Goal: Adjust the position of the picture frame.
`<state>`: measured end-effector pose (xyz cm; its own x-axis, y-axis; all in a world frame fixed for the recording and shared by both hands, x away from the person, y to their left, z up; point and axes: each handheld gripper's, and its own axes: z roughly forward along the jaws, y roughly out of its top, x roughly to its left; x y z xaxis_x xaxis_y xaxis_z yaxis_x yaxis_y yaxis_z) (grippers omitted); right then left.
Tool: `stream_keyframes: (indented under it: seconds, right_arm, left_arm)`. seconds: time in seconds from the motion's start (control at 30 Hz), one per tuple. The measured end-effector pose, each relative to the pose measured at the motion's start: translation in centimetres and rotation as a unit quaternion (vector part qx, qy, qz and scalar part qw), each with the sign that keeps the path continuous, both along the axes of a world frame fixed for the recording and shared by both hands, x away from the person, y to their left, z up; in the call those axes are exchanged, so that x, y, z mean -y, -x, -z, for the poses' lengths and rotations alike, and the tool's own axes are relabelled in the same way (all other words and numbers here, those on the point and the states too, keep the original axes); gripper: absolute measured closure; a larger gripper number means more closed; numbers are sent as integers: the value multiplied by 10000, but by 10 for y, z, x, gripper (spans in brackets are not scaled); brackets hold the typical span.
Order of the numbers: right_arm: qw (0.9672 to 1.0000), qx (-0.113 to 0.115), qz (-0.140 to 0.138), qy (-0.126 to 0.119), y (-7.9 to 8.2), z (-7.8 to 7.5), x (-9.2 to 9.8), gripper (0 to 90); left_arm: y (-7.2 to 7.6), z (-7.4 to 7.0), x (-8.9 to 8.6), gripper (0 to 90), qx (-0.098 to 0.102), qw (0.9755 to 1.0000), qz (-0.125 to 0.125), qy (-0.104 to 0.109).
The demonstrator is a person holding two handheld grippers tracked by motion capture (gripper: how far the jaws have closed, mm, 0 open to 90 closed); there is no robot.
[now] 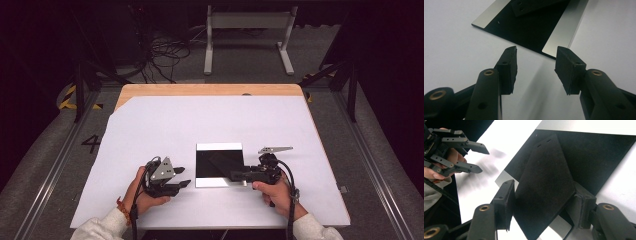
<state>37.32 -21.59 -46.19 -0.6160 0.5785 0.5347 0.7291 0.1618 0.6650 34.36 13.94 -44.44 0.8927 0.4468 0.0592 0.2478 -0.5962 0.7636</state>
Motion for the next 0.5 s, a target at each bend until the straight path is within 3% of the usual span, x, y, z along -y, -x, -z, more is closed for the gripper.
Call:
stream_keyframes:
  seconds: [0.2,0.5]
  right_arm:
    - [10000,7,-5,11,0,0,0,443]
    - [9999,55,-29,127,0,-2,-2,443]
  left_arm:
    - [-6,0,3,516,-11,10000,28,26]
    - [-4,0,-5,486,-173,9995,22,258]
